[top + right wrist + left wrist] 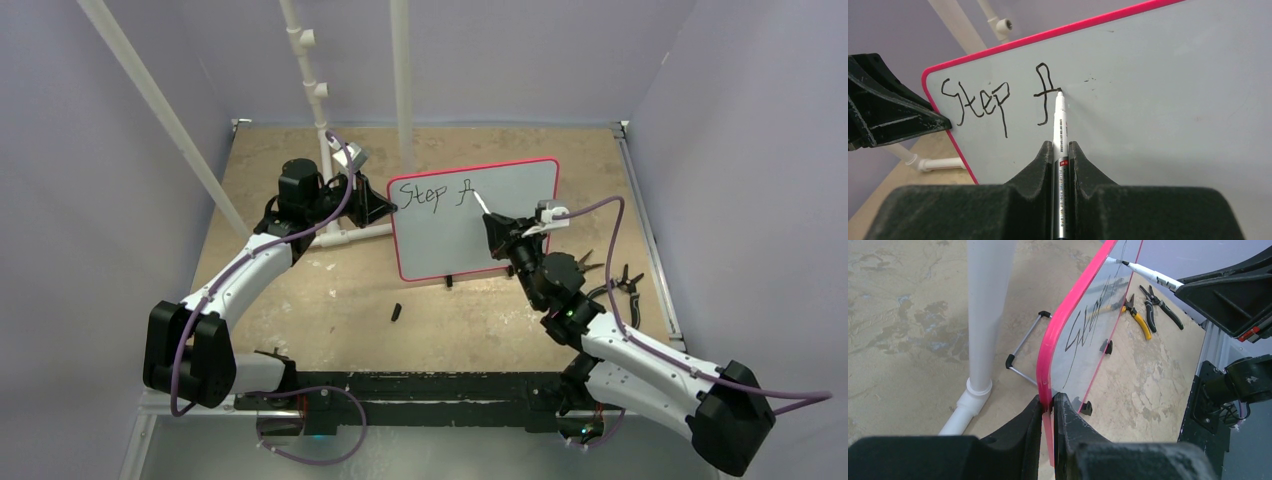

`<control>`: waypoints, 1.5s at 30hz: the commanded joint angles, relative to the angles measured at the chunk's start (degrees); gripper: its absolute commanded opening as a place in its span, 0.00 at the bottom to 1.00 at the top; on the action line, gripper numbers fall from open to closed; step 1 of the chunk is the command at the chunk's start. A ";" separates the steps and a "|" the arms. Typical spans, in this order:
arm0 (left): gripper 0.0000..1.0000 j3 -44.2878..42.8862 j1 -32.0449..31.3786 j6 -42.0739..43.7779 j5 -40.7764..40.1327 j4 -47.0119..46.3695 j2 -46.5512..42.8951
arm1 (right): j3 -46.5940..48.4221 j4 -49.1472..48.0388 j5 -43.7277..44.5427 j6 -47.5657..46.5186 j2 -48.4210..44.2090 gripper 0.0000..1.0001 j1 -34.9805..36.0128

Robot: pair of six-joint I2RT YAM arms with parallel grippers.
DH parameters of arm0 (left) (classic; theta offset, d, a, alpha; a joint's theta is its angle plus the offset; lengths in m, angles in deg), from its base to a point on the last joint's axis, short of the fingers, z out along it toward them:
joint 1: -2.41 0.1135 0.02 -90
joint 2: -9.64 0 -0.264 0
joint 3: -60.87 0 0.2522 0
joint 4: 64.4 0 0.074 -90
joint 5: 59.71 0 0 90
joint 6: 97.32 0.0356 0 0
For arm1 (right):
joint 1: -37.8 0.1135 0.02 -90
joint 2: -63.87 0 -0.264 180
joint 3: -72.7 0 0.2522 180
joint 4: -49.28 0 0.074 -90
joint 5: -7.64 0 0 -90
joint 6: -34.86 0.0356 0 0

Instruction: Write a sentence on the whiteboard

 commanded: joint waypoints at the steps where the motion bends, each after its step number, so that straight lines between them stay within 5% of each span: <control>1: 0.00 0.10 0.28 1.55 -0.49 -1.36 -0.95 | 1.74 -1.00 0.79 -1.22 1.00 0.00 -0.09; 27: 0.00 0.18 0.28 1.56 -0.46 -1.40 -1.22 | -0.96 6.36 3.77 1.76 -3.32 0.00 -0.09; 45: 0.00 0.20 0.28 1.45 -0.40 -1.47 -1.22 | 2.60 -0.55 3.34 -2.10 0.10 0.00 -0.09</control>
